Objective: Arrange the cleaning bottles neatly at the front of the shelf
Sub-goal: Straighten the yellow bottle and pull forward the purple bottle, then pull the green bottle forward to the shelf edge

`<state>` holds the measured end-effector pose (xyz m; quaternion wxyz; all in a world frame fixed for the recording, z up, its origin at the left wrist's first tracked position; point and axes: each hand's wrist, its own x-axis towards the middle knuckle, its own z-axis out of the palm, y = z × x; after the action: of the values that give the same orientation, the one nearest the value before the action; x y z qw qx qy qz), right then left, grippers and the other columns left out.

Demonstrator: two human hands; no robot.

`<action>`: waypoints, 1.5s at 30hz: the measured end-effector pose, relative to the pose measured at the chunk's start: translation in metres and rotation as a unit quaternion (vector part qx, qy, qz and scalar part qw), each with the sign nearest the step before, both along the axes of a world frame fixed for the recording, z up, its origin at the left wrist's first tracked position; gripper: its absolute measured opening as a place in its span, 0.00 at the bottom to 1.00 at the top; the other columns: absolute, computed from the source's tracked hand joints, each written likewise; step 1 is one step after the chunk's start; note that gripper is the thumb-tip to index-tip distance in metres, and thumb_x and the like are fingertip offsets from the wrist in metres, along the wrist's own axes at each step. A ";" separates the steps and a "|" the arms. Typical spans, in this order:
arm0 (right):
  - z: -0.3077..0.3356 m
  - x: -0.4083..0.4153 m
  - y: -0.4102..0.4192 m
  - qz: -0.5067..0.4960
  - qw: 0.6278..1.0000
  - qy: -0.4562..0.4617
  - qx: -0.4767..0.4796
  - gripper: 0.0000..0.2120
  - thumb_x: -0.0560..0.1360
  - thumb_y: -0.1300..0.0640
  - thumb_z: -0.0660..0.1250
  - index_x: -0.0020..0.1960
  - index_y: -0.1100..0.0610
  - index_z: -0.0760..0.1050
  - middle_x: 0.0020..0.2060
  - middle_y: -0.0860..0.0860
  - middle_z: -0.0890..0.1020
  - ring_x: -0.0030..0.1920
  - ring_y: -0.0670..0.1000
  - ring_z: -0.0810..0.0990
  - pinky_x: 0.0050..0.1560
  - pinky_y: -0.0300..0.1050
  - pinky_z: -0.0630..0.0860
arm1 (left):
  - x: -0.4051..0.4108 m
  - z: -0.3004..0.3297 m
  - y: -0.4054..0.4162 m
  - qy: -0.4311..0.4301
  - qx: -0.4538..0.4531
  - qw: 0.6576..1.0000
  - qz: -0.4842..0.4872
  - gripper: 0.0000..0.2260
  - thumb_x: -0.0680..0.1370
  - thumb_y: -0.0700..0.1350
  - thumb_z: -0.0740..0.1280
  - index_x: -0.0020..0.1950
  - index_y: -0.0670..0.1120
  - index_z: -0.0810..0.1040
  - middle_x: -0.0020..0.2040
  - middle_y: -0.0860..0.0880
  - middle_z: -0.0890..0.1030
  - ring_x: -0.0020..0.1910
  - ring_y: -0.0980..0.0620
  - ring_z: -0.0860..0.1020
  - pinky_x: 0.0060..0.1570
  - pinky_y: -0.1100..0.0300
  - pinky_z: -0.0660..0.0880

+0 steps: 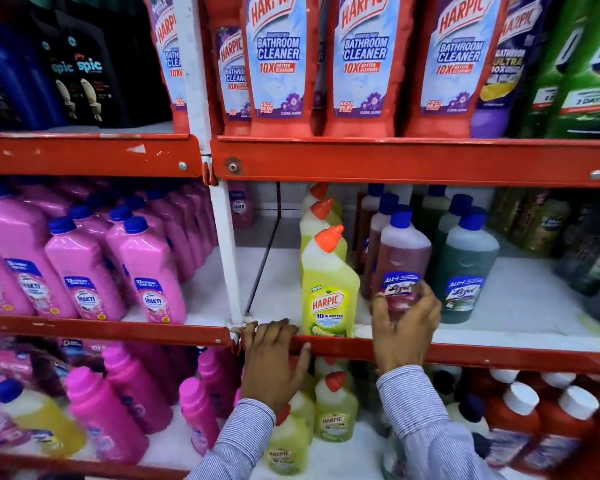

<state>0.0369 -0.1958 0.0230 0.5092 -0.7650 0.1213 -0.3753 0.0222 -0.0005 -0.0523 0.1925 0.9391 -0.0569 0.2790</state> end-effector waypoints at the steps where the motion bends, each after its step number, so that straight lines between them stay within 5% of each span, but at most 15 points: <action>1: -0.002 0.007 -0.008 -0.017 0.999 0.024 -0.014 0.37 0.65 0.45 0.71 0.67 0.64 0.64 0.61 0.64 0.72 0.61 0.65 0.71 0.63 0.59 0.69 | 0.000 0.000 -0.001 0.001 0.003 1.000 0.003 0.16 0.76 0.59 0.63 0.56 0.51 0.78 0.58 0.50 0.82 0.57 0.46 0.78 0.69 0.44 0.63; 8: -0.001 0.045 -0.023 -0.023 0.985 0.155 -0.073 0.49 0.56 0.42 0.80 0.67 0.64 0.63 0.58 0.66 0.75 0.58 0.67 0.76 0.57 0.60 0.76 | -0.002 0.004 -0.003 0.011 -0.002 1.000 0.018 0.16 0.75 0.59 0.63 0.54 0.51 0.79 0.56 0.49 0.83 0.56 0.44 0.79 0.68 0.42 0.66; 20: -0.003 0.015 -0.038 -0.008 0.985 0.144 -0.092 0.41 0.51 0.39 0.77 0.52 0.62 0.65 0.48 0.62 0.78 0.49 0.64 0.79 0.49 0.57 0.79 | -0.007 0.011 -0.006 0.018 -0.012 0.999 0.027 0.16 0.74 0.59 0.63 0.52 0.49 0.79 0.54 0.48 0.83 0.52 0.42 0.78 0.65 0.44 0.67; 27: -0.003 0.001 -0.043 0.021 0.983 0.151 -0.103 0.44 0.52 0.39 0.77 0.58 0.61 0.65 0.52 0.60 0.77 0.52 0.63 0.78 0.52 0.58 0.79 | -0.008 0.011 -0.006 0.016 -0.009 0.999 0.027 0.17 0.73 0.59 0.63 0.52 0.48 0.80 0.53 0.47 0.84 0.51 0.41 0.78 0.62 0.41 0.72; 31: -0.006 -0.009 -0.055 0.044 0.989 0.091 -0.104 0.43 0.58 0.37 0.73 0.64 0.60 0.65 0.57 0.59 0.76 0.56 0.60 0.76 0.56 0.57 0.78 | -0.007 0.010 -0.005 0.017 -0.003 0.999 0.028 0.16 0.73 0.58 0.64 0.52 0.49 0.80 0.54 0.48 0.84 0.51 0.42 0.78 0.63 0.43 0.71; 36: -0.015 -0.010 -0.094 -0.023 0.999 -0.007 -0.044 0.27 0.68 0.47 0.69 0.61 0.57 0.66 0.58 0.59 0.72 0.57 0.60 0.74 0.56 0.59 0.77 | -0.006 0.011 -0.007 0.012 -0.004 0.999 0.033 0.15 0.72 0.57 0.65 0.51 0.49 0.80 0.52 0.48 0.84 0.50 0.43 0.77 0.61 0.45 0.70; 39: -0.013 0.013 -0.111 -0.064 0.995 0.063 -0.052 0.36 0.65 0.52 0.77 0.65 0.61 0.63 0.61 0.63 0.71 0.61 0.64 0.70 0.60 0.64 0.75 | -0.008 0.011 -0.008 0.012 -0.005 0.999 0.034 0.16 0.72 0.58 0.64 0.51 0.49 0.80 0.52 0.48 0.84 0.49 0.42 0.77 0.61 0.44 0.70; 45: 0.002 0.045 -0.124 -0.020 0.987 0.150 -0.047 0.49 0.56 0.45 0.82 0.67 0.58 0.60 0.58 0.62 0.78 0.55 0.66 0.79 0.56 0.62 0.79 | -0.008 0.013 -0.009 0.015 -0.014 0.999 0.036 0.17 0.72 0.58 0.63 0.52 0.49 0.81 0.51 0.48 0.84 0.50 0.43 0.77 0.62 0.47 0.67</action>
<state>0.0815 -0.3201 0.0253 0.4415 -0.8329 0.1936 -0.2717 0.0139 -0.0092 -0.0398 0.1960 0.9418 -0.0162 0.2727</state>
